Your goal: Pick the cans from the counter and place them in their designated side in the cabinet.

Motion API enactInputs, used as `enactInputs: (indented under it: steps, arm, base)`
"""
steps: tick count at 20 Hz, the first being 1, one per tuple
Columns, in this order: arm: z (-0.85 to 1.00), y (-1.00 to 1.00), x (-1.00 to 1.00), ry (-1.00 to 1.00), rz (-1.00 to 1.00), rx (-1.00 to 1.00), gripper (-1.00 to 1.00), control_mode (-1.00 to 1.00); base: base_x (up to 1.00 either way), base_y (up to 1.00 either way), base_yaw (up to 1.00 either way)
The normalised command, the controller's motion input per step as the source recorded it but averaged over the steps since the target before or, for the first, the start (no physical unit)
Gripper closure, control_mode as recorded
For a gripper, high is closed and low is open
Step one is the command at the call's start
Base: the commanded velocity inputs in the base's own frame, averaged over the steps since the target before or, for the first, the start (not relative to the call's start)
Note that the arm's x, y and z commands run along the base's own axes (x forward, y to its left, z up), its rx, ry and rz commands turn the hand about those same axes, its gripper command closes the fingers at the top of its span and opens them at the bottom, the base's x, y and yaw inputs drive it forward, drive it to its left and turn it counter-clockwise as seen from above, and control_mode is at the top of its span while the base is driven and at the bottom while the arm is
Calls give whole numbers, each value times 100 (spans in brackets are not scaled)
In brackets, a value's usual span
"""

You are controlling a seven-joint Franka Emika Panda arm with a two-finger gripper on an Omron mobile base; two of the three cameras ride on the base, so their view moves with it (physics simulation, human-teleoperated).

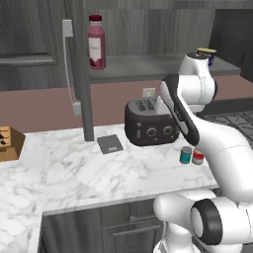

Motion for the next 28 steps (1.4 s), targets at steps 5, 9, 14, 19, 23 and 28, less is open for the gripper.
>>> enactInputs:
  steps: [5, 9, 14, 19, 23, 28]
  arm:
    - [0, 0, -9, -4, 0, 0, -100, -100]
    - [0, 0, -15, -6, 0, 0, -100, -100]
    - [0, 0, -12, -3, 0, 0, -100, -100]
    - [0, -10, -24, -1, 0, 0, -100, -100]
    - [0, -14, -23, 0, 0, 0, -100, -100]
    - [-2, -17, -24, 0, 0, 0, -100, -100]
  base:
    - [0, 0, 0]
    - [0, 0, 0]
    - [0, 0, 0]
    - [0, 0, 0]
    - [0, 0, 0]
    - [0, 0, 0]
